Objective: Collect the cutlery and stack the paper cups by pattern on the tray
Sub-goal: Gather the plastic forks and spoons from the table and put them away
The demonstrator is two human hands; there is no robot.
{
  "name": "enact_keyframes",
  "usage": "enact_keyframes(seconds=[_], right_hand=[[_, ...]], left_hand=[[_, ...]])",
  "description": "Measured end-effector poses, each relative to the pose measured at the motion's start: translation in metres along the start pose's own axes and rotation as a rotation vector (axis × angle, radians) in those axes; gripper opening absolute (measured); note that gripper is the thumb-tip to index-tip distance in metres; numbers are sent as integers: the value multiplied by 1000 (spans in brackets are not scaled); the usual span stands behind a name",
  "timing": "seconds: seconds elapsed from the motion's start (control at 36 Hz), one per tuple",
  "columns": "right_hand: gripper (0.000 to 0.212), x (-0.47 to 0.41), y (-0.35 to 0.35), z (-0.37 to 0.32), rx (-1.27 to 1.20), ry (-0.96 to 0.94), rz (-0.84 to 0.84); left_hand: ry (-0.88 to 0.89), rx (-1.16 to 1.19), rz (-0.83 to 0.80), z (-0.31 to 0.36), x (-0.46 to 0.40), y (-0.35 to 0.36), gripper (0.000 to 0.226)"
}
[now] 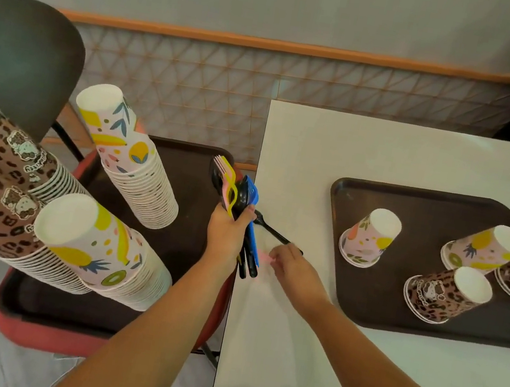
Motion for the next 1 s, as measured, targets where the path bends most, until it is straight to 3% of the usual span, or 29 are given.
enact_keyframes(seconds=[0.19,0.33,0.61,0.83,1.0], right_hand=[[22,-34,-27,-7,-59,83,207],[46,-47,-18,6,-13,193,102],[26,-40,-1,14,-10,333,32],[32,-6,1,13,6,445,-2],[36,25,5,10,-205,495,98]], left_hand=[[-17,-16,28,-5,-1,-1,26],[-40,-25,9,-13,0,0,30],[-50,-22,-51,-17,16,5,33],[-38,-7,-145,-19,35,11,27],[-38,-28,-193,-25,50,16,16]])
Point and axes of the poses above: each hand's wrist, its own x-axis away from the middle knuckle, its own y-axis out of the palm, z = x × y, the point moved 7 cm from there along -x, towards the middle knuckle, and after that the axes turned 9 degrees about -x, right-handed, at the moved point
